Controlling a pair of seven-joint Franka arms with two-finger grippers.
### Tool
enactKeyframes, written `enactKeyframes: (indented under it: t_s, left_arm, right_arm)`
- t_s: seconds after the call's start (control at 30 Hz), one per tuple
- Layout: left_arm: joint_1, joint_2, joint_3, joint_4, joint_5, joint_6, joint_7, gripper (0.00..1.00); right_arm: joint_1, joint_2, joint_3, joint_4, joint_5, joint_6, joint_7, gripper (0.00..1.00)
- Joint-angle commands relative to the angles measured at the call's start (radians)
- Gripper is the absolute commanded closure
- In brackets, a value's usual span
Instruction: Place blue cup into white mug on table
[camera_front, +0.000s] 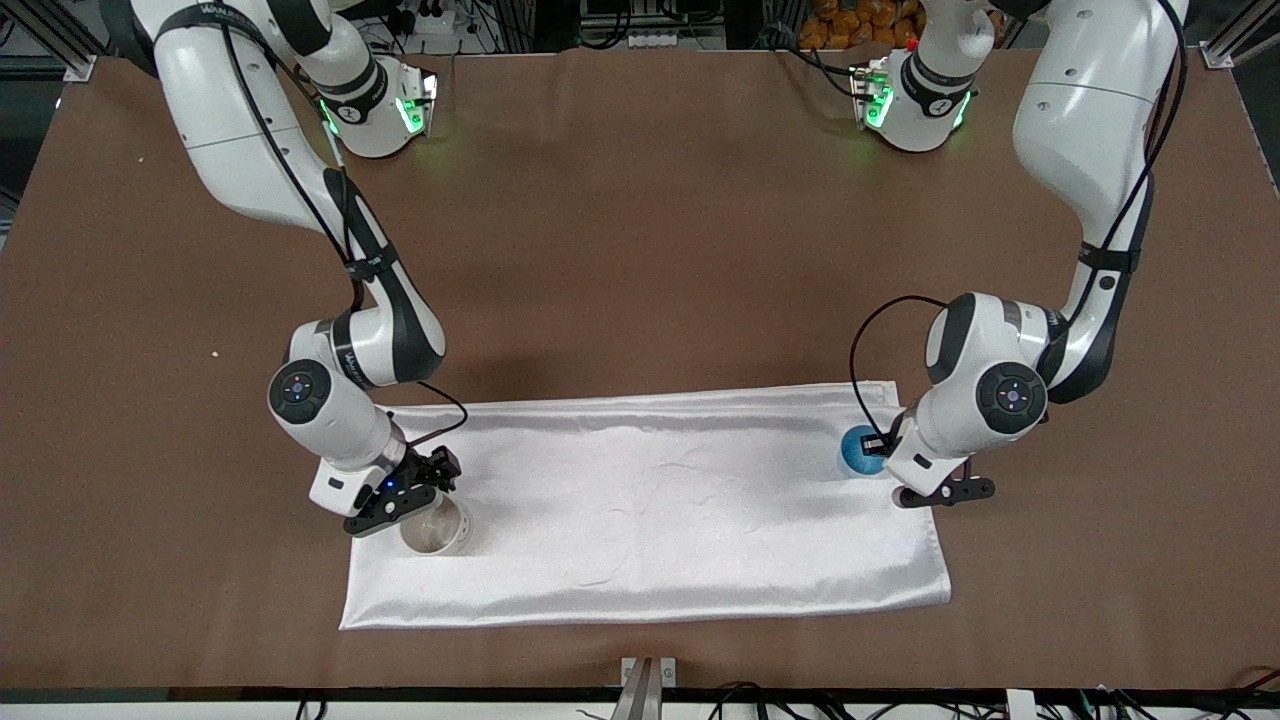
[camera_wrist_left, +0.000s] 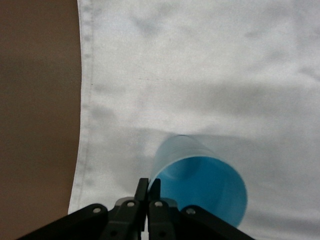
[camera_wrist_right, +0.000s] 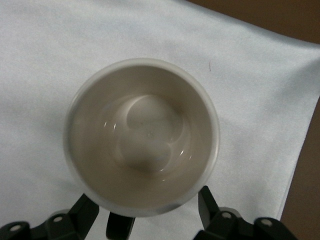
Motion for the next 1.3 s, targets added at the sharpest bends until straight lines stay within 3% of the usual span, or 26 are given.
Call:
enactKeyframes:
  t_s: [0.0, 0.07, 0.1, 0.7, 1.07, 1.27]
  left_arm:
    - [-0.003, -0.026, 0.007, 0.001, 0.030, 0.002, -0.021, 1.00]
    - [-0.001, -0.037, 0.007, 0.004, 0.030, 0.002, -0.020, 1.00]
    - [-0.001, -0.040, 0.007, 0.009, 0.030, 0.001, -0.018, 1.00]
    - [-0.001, -0.150, -0.001, 0.009, 0.032, -0.018, -0.015, 1.00]
    - [-0.033, -0.233, -0.004, 0.012, 0.032, -0.091, -0.015, 1.00]
    - [-0.046, -0.281, -0.004, 0.023, 0.032, -0.165, -0.017, 1.00]
  right_arm:
    - [-0.002, 0.018, 0.003, 0.033, 0.022, 0.001, -0.010, 0.86]
    - [-0.002, 0.018, 0.003, 0.035, 0.022, 0.001, -0.010, 0.99]
    - [-0.002, 0.018, 0.003, 0.033, 0.024, 0.001, -0.010, 1.00]
    - [-0.003, -0.022, 0.034, 0.015, 0.038, -0.030, -0.001, 1.00]
    - [-0.002, -0.135, 0.057, -0.051, 0.225, -0.162, 0.000, 1.00]
    - [0.024, -0.221, 0.055, -0.166, 0.318, -0.165, 0.019, 1.00]
